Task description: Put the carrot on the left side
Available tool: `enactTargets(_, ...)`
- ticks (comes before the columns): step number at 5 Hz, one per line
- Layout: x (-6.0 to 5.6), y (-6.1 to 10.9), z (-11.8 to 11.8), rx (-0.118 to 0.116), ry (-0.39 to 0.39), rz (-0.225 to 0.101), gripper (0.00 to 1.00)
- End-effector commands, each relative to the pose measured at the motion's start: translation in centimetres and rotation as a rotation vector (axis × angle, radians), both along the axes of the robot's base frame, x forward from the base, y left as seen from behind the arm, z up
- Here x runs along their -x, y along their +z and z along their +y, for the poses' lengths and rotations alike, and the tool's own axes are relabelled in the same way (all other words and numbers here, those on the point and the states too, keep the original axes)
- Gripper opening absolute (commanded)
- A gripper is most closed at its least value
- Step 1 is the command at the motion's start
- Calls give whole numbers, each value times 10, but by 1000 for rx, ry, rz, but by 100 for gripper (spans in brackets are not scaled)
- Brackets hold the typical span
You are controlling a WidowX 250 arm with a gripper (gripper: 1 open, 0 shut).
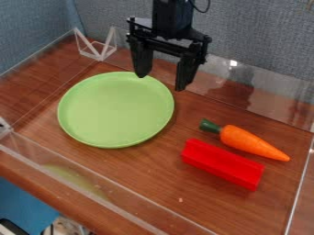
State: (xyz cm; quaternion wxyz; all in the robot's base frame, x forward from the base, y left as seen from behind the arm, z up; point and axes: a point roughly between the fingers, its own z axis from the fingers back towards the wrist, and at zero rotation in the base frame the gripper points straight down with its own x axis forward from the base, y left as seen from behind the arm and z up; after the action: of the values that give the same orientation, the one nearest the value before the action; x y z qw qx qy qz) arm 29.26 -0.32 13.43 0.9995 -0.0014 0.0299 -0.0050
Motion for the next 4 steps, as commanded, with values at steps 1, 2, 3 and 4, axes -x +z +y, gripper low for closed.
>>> enactTargets(1,1,-12,-5,1,22,20,100)
enactTargets(2,-2,-23,-21,5,67,22,100)
enactTargets(3,-9,-32,-53,29,196,-4,100)
enactTargets(4,-18,-43,-82,53,345,-33,100)
